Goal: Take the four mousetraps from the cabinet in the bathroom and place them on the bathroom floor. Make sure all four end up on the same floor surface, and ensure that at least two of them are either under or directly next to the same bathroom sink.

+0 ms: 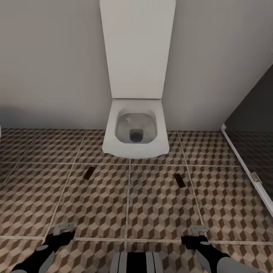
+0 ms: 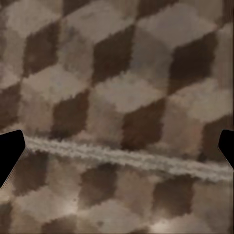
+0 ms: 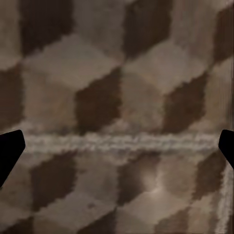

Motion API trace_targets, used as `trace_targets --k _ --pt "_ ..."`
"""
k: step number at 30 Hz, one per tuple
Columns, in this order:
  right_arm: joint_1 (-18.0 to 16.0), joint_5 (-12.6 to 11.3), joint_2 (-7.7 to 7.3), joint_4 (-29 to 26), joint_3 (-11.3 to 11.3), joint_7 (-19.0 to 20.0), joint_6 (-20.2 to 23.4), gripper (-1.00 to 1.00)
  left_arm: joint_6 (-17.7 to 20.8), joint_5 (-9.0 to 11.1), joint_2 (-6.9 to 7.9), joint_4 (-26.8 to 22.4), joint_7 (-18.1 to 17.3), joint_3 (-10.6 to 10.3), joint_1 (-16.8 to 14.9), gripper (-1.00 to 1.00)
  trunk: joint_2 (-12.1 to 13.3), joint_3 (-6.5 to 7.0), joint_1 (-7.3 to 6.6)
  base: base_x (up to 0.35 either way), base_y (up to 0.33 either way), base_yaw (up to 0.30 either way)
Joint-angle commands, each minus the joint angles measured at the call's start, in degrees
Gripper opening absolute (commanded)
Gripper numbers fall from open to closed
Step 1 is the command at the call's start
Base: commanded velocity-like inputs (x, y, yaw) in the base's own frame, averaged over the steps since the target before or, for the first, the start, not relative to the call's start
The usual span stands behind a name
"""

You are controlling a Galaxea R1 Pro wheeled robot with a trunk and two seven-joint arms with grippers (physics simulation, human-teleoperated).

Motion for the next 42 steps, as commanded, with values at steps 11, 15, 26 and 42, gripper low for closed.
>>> trace_targets --k 11,15,26,42 --pt "-0.02 -0.60 0.02 0.03 0.45 -0.15 -0.32 1.00 -0.10 0.74 0.03 0.15 -0.24 -0.13 -0.03 1.00 0.14 2.41 -0.29 0.000 0.000 0.000" --pt "-0.02 -0.60 0.04 0.03 0.45 -0.15 -0.33 1.00 -0.07 0.75 0.03 0.21 -0.24 -0.13 -0.03 1.00 0.19 3.30 -0.39 0.000 0.000 0.000" --pt "-1.20 -0.66 0.21 -0.16 0.45 0.09 -0.49 1.00 -0.76 0.14 -1.42 -2.12 -0.27 0.14 -0.04 1.00 0.22 3.73 -0.45 0.000 0.000 0.000" --pt "1.45 -0.26 -0.11 0.89 0.54 0.12 0.00 1.00 -0.58 -0.07 -3.84 -2.28 -0.25 0.02 1.60 1.00 0.22 3.73 -0.45 0.000 0.000 0.000"
